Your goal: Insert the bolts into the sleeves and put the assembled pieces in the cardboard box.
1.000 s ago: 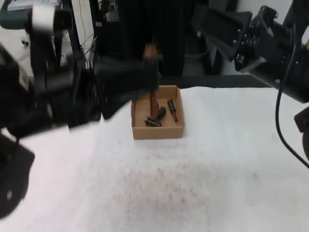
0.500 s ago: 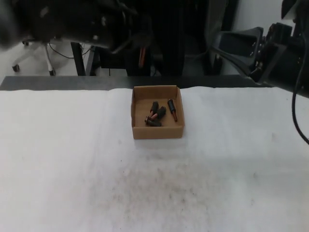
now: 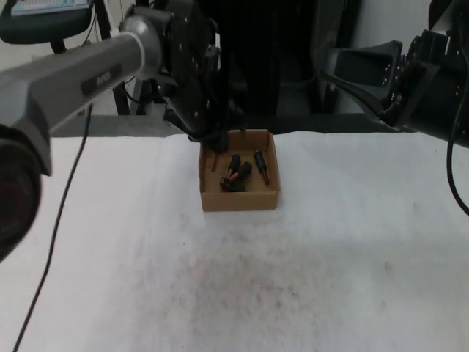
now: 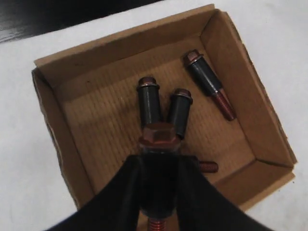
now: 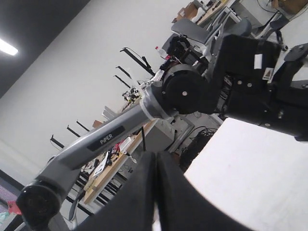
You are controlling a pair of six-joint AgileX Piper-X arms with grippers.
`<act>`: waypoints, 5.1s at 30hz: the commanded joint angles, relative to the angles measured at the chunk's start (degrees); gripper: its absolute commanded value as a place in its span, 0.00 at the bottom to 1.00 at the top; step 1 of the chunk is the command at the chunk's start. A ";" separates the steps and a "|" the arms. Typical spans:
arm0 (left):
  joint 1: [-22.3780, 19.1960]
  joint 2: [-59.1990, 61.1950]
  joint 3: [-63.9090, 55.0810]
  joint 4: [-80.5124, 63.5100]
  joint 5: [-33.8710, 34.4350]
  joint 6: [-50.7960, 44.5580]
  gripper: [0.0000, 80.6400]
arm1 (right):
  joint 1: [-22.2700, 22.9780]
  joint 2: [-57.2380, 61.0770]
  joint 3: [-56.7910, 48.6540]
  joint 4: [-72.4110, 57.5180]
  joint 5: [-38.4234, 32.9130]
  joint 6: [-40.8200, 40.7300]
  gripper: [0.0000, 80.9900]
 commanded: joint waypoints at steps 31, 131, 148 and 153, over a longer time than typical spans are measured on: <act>-0.10 -0.50 -1.79 -3.62 3.98 -5.43 0.23 | -0.26 -0.58 -0.10 -0.23 -1.50 -0.43 0.01; 1.33 -115.96 104.14 -27.15 -34.57 -11.47 0.00 | -13.44 -58.55 39.66 49.88 43.72 -56.82 0.01; 9.32 -123.77 104.14 -30.75 -34.58 -11.47 0.00 | -13.44 -62.06 39.66 49.88 43.72 -56.82 0.01; 9.19 -123.77 104.14 -30.89 -34.58 -11.47 0.00 | -13.44 -62.97 39.66 49.88 43.72 -56.82 0.01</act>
